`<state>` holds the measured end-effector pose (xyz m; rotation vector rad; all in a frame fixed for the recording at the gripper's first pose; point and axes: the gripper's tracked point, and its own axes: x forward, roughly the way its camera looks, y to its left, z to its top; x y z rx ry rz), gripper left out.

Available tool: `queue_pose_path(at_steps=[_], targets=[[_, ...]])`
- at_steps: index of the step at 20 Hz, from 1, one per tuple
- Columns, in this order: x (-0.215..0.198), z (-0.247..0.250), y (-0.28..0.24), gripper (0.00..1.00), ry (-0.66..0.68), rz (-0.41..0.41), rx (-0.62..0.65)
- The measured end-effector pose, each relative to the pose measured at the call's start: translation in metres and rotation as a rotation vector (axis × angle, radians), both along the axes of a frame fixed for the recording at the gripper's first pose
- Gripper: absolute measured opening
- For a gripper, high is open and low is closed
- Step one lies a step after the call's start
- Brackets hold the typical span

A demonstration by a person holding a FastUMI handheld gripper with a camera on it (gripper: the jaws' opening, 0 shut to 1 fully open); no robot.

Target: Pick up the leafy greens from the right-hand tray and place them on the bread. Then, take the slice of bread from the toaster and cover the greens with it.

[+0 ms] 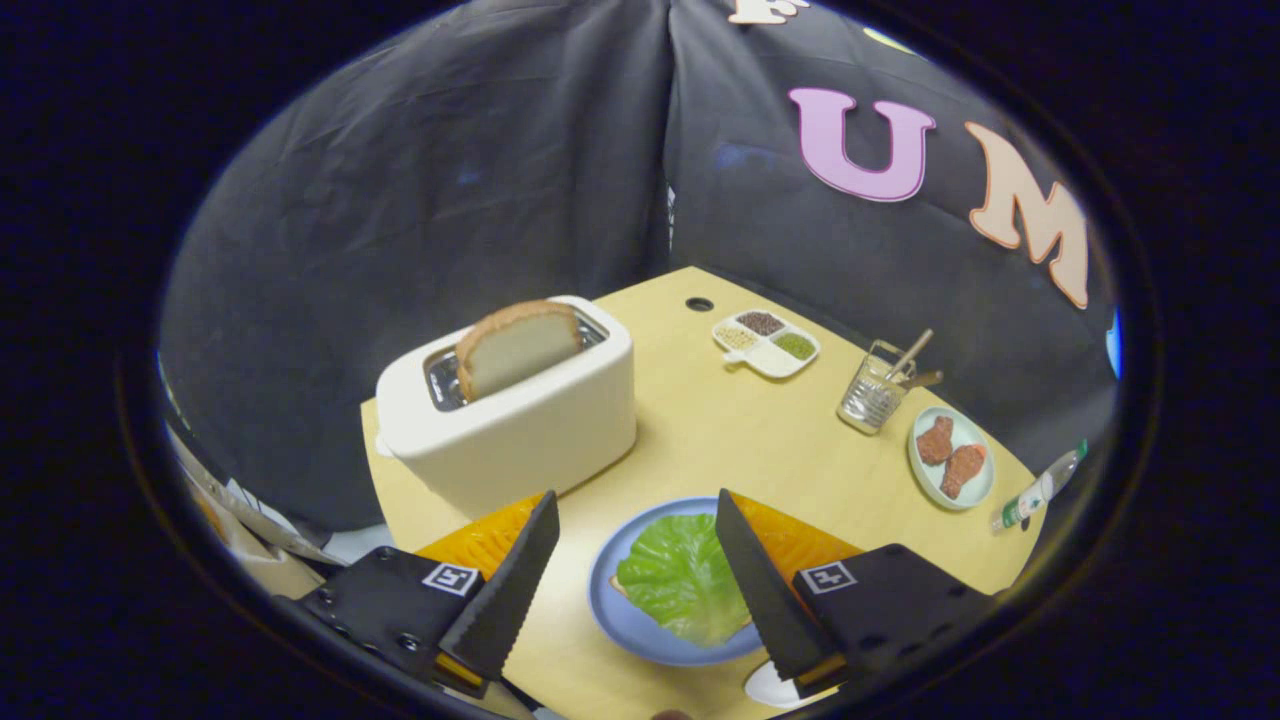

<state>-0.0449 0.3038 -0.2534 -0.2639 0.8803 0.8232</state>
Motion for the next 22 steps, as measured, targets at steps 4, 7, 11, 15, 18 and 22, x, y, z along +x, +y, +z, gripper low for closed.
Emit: queue_pose_path(at_steps=[4,7,11,15,18,22], targets=[[0.002,0.026,0.029,1.00,0.006,-0.016,0.042],[0.005,0.042,0.053,1.00,0.020,-0.024,0.076],[0.005,0.054,0.082,1.00,0.080,-0.045,0.106],[0.012,0.055,0.107,0.98,0.083,-0.054,0.127],[0.012,0.051,0.126,0.98,0.124,-0.064,0.143],[0.020,0.035,0.137,0.98,0.161,-0.107,0.107]])
